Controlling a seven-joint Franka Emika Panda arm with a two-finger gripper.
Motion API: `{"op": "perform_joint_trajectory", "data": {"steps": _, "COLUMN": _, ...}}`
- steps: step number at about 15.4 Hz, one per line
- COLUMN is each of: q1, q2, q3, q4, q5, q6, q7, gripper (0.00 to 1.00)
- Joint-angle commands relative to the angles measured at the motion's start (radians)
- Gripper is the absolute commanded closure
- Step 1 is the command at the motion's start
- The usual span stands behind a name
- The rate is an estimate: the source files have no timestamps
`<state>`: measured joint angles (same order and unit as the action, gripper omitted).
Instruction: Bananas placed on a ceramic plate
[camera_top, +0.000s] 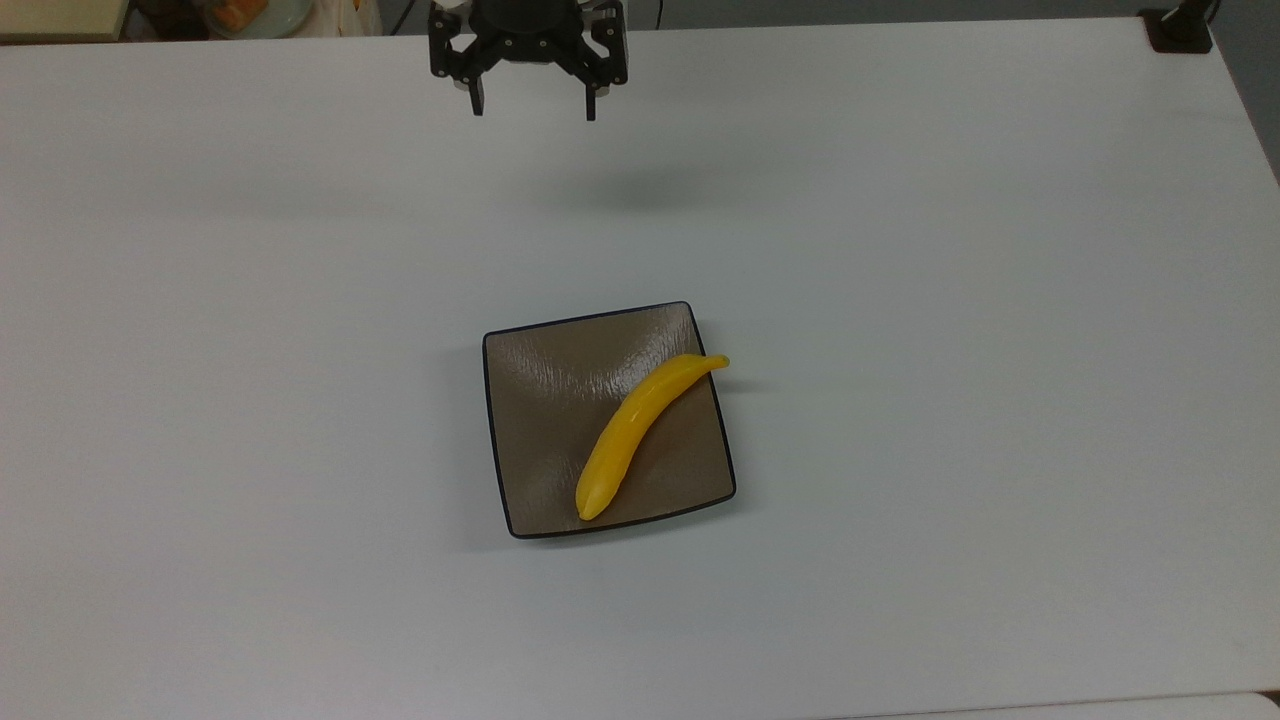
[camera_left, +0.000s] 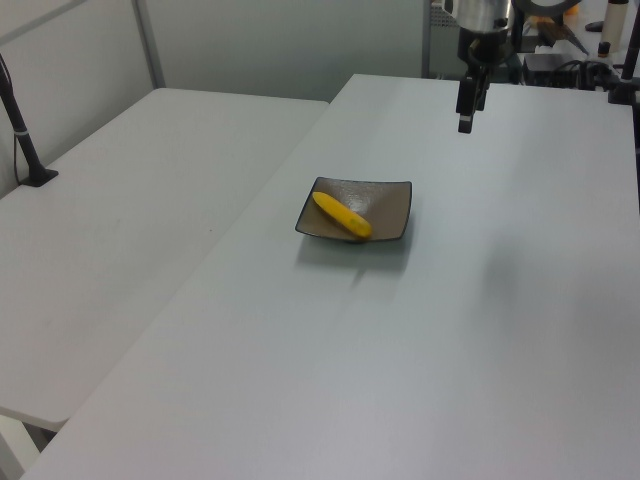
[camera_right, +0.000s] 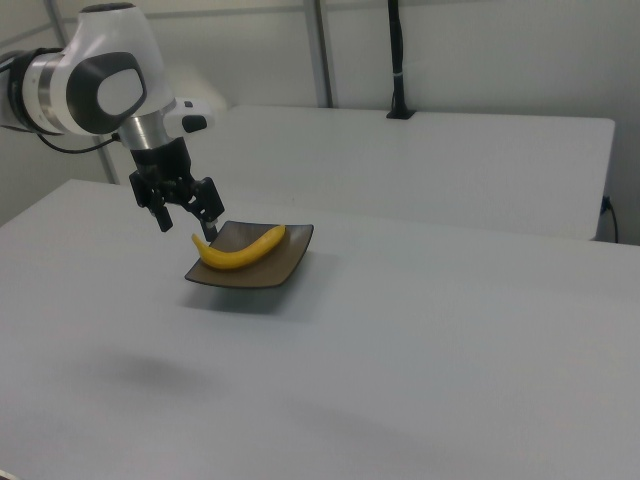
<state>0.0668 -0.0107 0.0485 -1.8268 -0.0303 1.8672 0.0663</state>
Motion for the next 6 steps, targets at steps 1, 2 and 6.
{"op": "perform_joint_trajectory", "data": {"steps": 1, "q1": 0.005, "q2": 0.021, "q3": 0.002, "q4": 0.040, "q5": 0.021, "q6": -0.037, "q7": 0.000, "gripper": 0.00}}
{"op": "perform_joint_trajectory", "data": {"steps": 2, "q1": 0.004, "q2": 0.017, "q3": 0.002, "q4": 0.041, "q5": 0.024, "q6": -0.037, "q7": 0.006, "gripper": 0.00}}
{"op": "perform_joint_trajectory", "data": {"steps": 6, "q1": 0.004, "q2": 0.015, "q3": 0.002, "q4": 0.037, "q5": 0.026, "q6": -0.029, "q7": 0.006, "gripper": 0.00}}
